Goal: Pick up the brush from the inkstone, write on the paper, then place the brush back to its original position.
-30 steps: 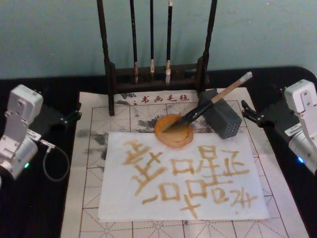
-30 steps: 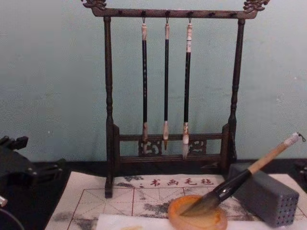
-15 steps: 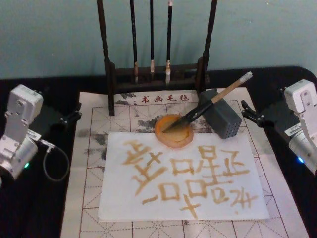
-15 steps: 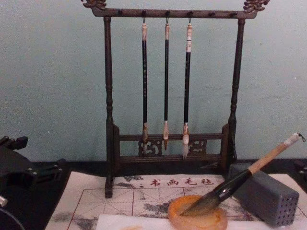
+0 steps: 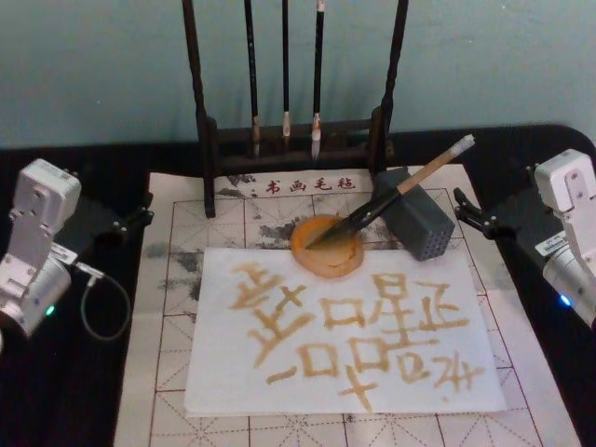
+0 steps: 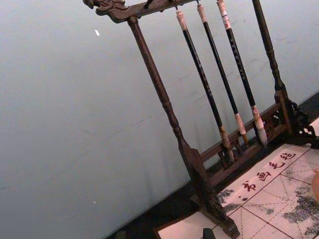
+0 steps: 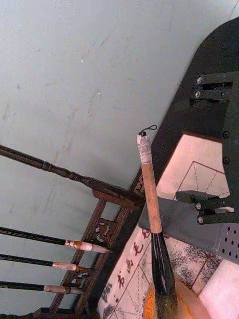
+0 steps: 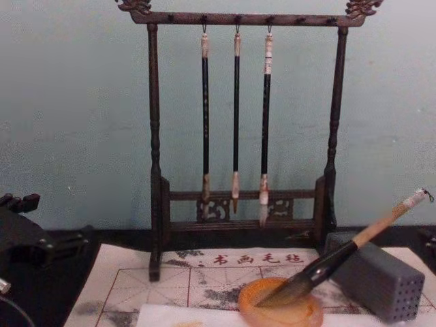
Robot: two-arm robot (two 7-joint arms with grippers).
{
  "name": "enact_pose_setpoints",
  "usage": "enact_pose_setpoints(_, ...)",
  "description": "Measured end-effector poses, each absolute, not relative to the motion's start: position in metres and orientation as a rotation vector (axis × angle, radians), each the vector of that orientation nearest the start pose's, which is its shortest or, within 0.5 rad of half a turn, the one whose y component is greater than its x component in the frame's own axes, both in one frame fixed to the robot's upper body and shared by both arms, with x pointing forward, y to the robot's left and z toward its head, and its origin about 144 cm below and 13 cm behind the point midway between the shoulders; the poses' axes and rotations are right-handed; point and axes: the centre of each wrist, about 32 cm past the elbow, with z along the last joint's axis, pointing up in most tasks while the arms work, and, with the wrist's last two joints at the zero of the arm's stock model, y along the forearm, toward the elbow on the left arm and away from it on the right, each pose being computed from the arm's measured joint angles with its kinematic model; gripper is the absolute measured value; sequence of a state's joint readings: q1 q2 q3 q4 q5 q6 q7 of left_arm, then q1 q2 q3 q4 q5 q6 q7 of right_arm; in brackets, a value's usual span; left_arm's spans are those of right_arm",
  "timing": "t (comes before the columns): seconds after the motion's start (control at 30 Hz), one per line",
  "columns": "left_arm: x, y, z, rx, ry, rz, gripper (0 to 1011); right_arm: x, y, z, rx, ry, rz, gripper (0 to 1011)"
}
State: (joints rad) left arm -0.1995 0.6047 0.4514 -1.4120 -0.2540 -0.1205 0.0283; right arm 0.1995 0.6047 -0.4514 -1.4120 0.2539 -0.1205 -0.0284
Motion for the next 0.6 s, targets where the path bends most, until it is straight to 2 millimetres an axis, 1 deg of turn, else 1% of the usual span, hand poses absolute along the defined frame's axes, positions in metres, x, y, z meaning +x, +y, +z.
enact_pose_setpoints(0.6, 0.4886, 0.3096, 1.1398, 0.304, -0.285, 1.248, 1001, 0.4886, -0.3097, 1.1398, -0.305, -0.285, -1.248, 1002)
